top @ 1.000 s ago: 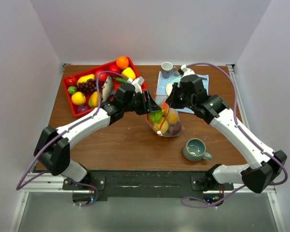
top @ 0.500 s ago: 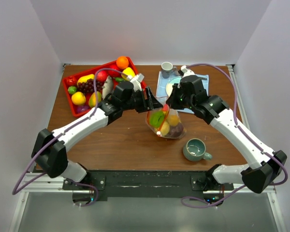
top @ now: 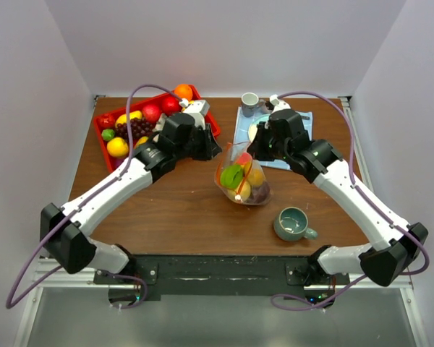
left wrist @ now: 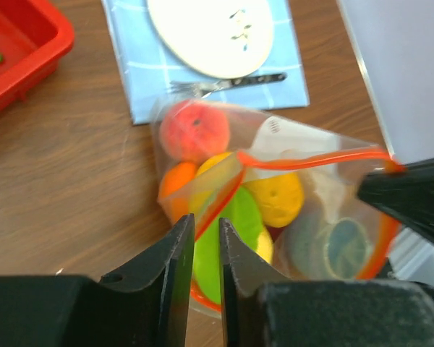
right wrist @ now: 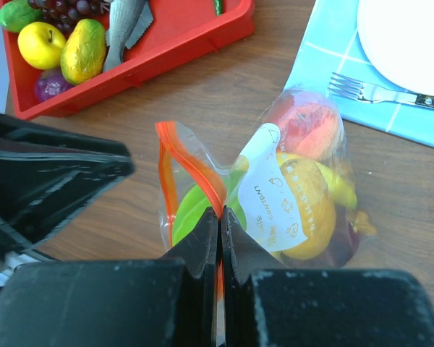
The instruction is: Place the food in the zip-top bag and seal the zipper
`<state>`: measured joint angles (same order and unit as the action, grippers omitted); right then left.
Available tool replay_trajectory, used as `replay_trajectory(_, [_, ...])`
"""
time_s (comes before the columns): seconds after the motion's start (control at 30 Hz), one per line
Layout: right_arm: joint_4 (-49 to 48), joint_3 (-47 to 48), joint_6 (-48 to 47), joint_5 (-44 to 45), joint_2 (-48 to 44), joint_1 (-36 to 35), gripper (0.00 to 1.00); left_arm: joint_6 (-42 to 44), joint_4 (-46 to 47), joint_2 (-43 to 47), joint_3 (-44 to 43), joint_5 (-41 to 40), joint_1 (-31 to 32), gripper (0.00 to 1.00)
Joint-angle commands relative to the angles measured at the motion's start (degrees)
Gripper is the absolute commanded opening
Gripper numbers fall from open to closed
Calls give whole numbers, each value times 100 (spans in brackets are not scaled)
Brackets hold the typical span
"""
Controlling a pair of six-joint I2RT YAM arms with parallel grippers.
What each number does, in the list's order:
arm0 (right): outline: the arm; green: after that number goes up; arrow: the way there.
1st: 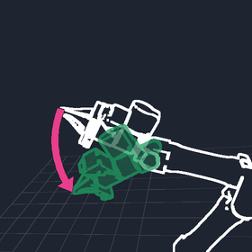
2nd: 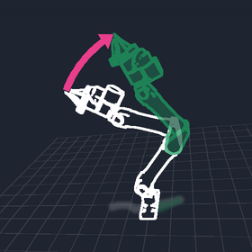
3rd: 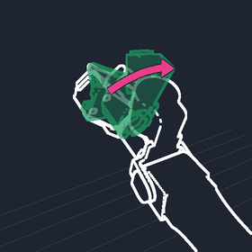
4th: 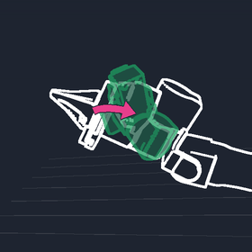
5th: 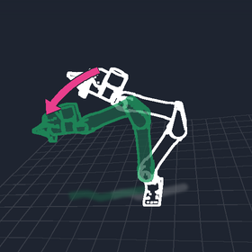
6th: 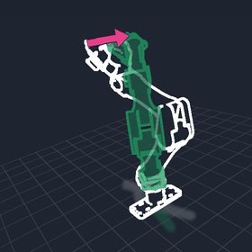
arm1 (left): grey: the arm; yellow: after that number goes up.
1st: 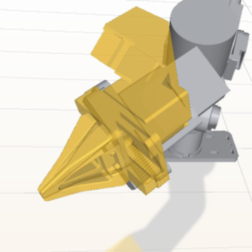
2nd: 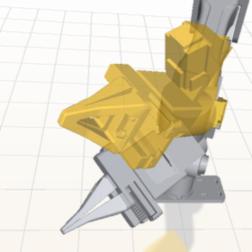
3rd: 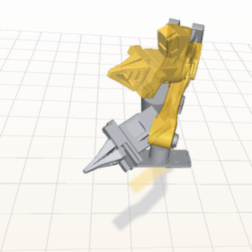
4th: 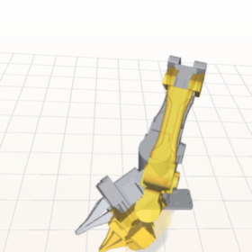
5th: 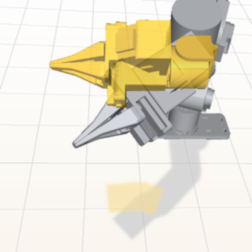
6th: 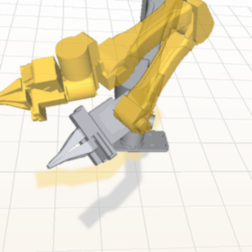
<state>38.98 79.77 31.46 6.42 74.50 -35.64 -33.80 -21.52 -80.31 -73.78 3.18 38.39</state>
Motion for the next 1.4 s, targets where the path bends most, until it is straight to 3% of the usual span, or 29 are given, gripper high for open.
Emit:
replay_trajectory(0.0, [-216, 294, -9, -44, -6, -22, 0, 593, -327, -230, -251, -283, 54, 30])
replay_trajectory(0.17, [-224, 294, 0, -62, 30, -22, 0, 664, -309, -406, -374, -248, 81, 42])
replay_trajectory(0.33, [-216, 285, 9, -61, 65, -22, 0, 673, -265, -476, -400, -169, 90, 43])
replay_trajectory(1.0, [-260, 197, 35, -35, 100, -48, 0, 656, -107, -1048, -734, -248, 221, 30])
replay_trajectory(1.1, [-277, 197, 18, -44, 108, -40, 0, 708, -116, -1118, -866, -143, 221, 19])
replay_trajectory(1.13, [-277, 188, 18, -61, 117, -40, 0, 734, -211, -1196, -945, -107, 221, 4])
replay_trajectory(1.17, [-286, 188, 0, -27, 135, -40, 0, 752, -334, -1241, -1059, -159, 221, 0])
replay_trajectory(1.3, [-347, 92, -88, 0, 205, -48, 0, 525, -810, -1215, -1464, 111, 108, 0])
replay_trajectory(1.37, [-426, 4, -166, 0, 232, -40, 0, 42, -687, -1110, -1377, 1064, -382, 0])
